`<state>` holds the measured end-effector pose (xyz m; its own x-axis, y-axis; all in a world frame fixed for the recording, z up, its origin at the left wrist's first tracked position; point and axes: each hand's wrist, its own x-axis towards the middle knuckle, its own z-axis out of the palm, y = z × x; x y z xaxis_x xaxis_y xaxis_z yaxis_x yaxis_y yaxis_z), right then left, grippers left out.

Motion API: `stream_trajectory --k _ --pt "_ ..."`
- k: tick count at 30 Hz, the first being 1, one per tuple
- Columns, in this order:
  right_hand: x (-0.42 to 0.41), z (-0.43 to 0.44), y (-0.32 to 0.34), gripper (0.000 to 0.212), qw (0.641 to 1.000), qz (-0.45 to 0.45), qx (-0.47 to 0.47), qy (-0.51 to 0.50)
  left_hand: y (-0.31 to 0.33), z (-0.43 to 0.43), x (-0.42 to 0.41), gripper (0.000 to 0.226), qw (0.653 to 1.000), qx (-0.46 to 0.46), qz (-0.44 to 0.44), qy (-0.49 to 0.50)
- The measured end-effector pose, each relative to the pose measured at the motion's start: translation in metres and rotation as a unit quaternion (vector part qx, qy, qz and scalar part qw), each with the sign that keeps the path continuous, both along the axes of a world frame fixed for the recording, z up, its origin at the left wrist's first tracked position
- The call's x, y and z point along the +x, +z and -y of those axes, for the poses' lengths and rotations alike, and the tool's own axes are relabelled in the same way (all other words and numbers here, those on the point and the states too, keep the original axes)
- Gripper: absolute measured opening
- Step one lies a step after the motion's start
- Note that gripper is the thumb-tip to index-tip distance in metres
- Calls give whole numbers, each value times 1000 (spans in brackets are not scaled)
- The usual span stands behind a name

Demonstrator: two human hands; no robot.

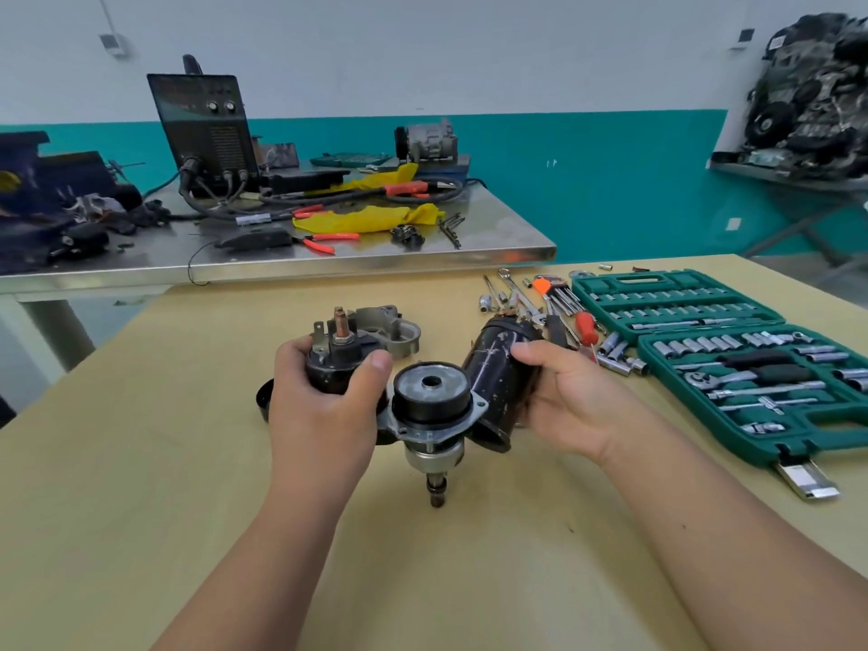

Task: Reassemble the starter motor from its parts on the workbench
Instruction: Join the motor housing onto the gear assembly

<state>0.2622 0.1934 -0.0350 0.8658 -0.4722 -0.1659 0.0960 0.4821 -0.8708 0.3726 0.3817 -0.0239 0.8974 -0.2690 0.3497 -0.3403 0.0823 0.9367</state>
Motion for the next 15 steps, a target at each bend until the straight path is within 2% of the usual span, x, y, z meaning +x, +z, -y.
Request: stream_trajectory --k 2,4,8,12,15 --pt "1 0 3 58 999 5 -2 -45 0 -1 1 45 1000 1 3 -14" --pt "1 0 7 72 993 6 40 -108 0 -3 -2 43 999 3 5 -40" --pt "-5 3 22 67 977 66 88 -181 2 -4 -9 41 995 14 23 -91" --pt "-6 -1 44 65 977 147 35 -148 3 -3 -14 42 992 7 58 -108" --pt "1 -15 59 59 980 148 -68 -115 3 -4 -14 45 990 -4 62 -129"
